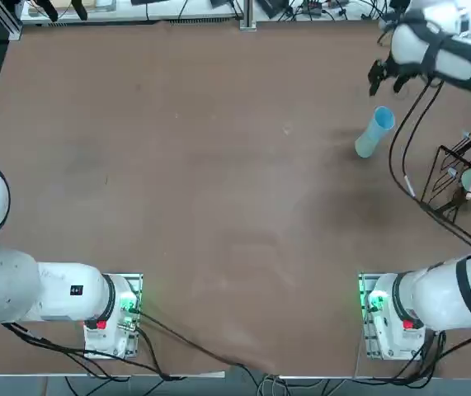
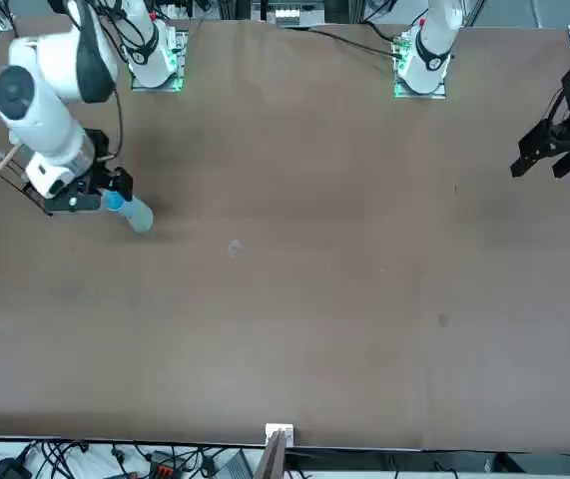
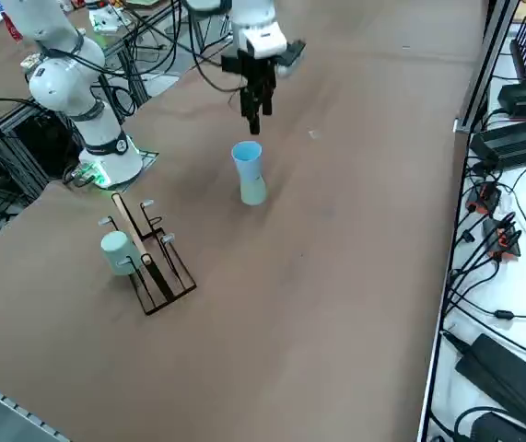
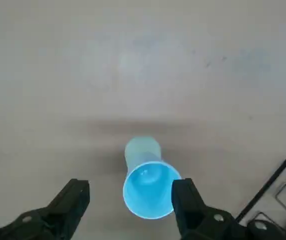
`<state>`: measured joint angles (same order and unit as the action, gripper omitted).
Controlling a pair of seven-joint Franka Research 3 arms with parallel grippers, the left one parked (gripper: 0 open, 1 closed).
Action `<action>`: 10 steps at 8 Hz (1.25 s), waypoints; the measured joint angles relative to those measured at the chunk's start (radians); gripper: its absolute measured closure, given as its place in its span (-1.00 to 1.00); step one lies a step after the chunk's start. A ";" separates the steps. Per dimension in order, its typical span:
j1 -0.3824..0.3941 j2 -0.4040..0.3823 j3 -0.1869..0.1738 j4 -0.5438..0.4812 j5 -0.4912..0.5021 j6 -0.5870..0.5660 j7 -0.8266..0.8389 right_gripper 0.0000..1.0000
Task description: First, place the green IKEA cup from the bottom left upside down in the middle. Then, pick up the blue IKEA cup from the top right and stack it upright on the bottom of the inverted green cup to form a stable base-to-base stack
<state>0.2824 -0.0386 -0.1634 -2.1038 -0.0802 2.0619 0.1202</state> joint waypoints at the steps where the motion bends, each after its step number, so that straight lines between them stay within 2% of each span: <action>1: -0.004 -0.001 -0.003 0.054 0.000 -0.019 0.000 -1.00; 4: -0.011 0.000 -0.015 0.169 0.001 -0.042 0.000 -1.00; 6: -0.012 0.004 -0.015 0.258 0.008 -0.125 -0.008 -1.00; 8: -0.022 0.006 -0.013 0.320 0.071 -0.187 -0.022 -1.00; 9: -0.053 0.007 0.003 0.348 0.096 -0.230 -0.047 -1.00; 10: -0.115 0.007 0.053 0.383 0.106 -0.275 -0.064 -1.00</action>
<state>0.1676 -0.0317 -0.1105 -1.7204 0.0258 1.7868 0.0560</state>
